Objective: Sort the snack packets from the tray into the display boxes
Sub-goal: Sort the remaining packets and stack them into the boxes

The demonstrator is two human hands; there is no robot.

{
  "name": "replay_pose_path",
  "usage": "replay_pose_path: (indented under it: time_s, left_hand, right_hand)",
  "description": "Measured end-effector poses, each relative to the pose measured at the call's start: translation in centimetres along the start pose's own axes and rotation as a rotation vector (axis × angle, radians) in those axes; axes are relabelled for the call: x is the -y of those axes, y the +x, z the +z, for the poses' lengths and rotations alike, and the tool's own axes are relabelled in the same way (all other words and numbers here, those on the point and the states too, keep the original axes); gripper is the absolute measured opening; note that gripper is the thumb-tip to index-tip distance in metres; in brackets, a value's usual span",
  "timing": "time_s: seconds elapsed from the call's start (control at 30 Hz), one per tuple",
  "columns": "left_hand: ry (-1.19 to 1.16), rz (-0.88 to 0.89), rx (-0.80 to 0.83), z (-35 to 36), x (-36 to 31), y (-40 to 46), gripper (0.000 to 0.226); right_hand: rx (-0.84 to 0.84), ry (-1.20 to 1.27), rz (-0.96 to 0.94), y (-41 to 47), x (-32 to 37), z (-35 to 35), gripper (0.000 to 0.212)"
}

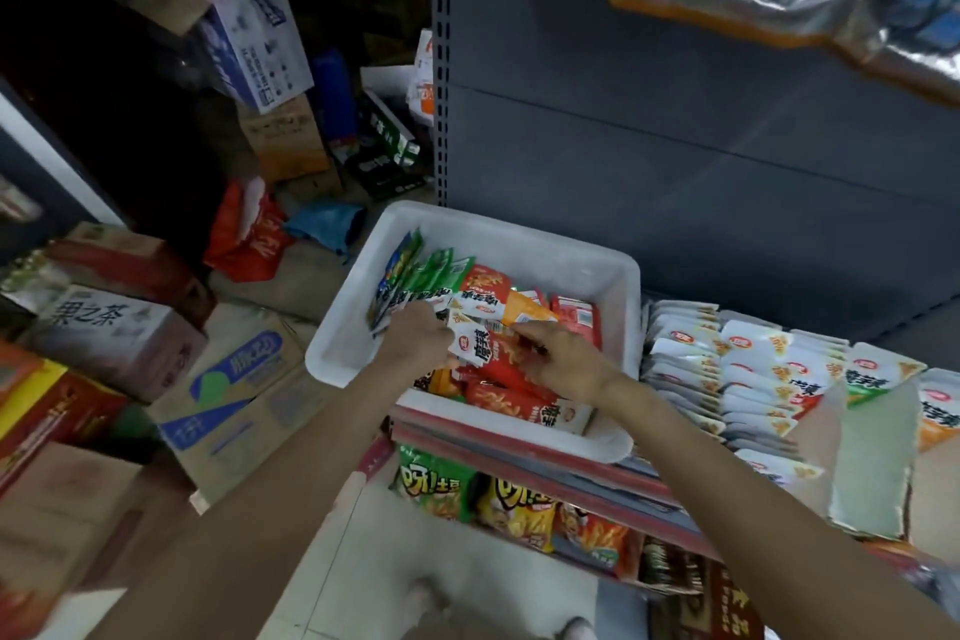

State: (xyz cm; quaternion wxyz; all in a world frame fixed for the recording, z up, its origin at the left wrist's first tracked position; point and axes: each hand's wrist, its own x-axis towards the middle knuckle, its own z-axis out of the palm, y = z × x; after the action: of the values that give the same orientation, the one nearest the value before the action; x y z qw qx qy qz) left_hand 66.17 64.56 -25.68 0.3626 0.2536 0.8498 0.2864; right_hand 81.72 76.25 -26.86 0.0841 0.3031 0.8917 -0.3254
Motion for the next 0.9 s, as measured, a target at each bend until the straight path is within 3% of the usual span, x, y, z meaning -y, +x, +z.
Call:
replay_pose_path:
  time_s: [0.1, 0.23, 0.3, 0.4, 0.47, 0.63, 0.73, 0.83, 0.9]
  left_hand:
    - [0.238, 0.168, -0.066, 0.5, -0.5, -0.2, 0.043]
    - [0.640, 0.291, -0.219, 1.4, -1.1, -0.9, 0.016]
    - [0.847, 0.344, -0.281, 1.7, -1.5, -1.5, 0.022]
    - [0.918, 0.463, -0.353, 1.6, -2.1, -2.3, 0.024]
    - [0.777, 0.535, -0.362, 1.4, -2.9, -2.8, 0.019]
    - [0.108, 0.733, -0.367, 2.0, -6.2, -3.9, 0.018]
    - [-0.239, 0.688, -0.260, 3.4, -9.3, -4.7, 0.019]
    - [-0.320, 0.725, -0.134, 5.6, -12.4, -4.9, 0.004]
    - [-0.361, 0.762, -0.071, 7.4, -14.7, -5.4, 0.015]
  right_hand:
    - [0.008, 0.050, -0.017, -0.1, 0.3, -0.6, 0.049]
    - [0.042, 0.151, 0.002, -0.2, 0.7, -0.7, 0.052]
    - [0.058, 0.132, 0.007, -0.4, 0.6, -0.6, 0.053]
    - [-0.003, 0.205, -0.019, -0.8, 0.5, -0.6, 0.053]
    - [-0.089, 0.300, -0.061, -1.0, 0.3, -1.1, 0.044]
    - [-0.331, 0.584, -0.103, -3.0, -0.8, -4.8, 0.013]
    - [-0.478, 0.750, -0.128, -5.3, -1.8, -7.6, 0.012]
    - [-0.600, 0.782, -0.150, -8.2, -3.4, -10.5, 0.017]
    - [-0.686, 0.747, -0.149, -10.3, -5.4, -12.2, 0.024]
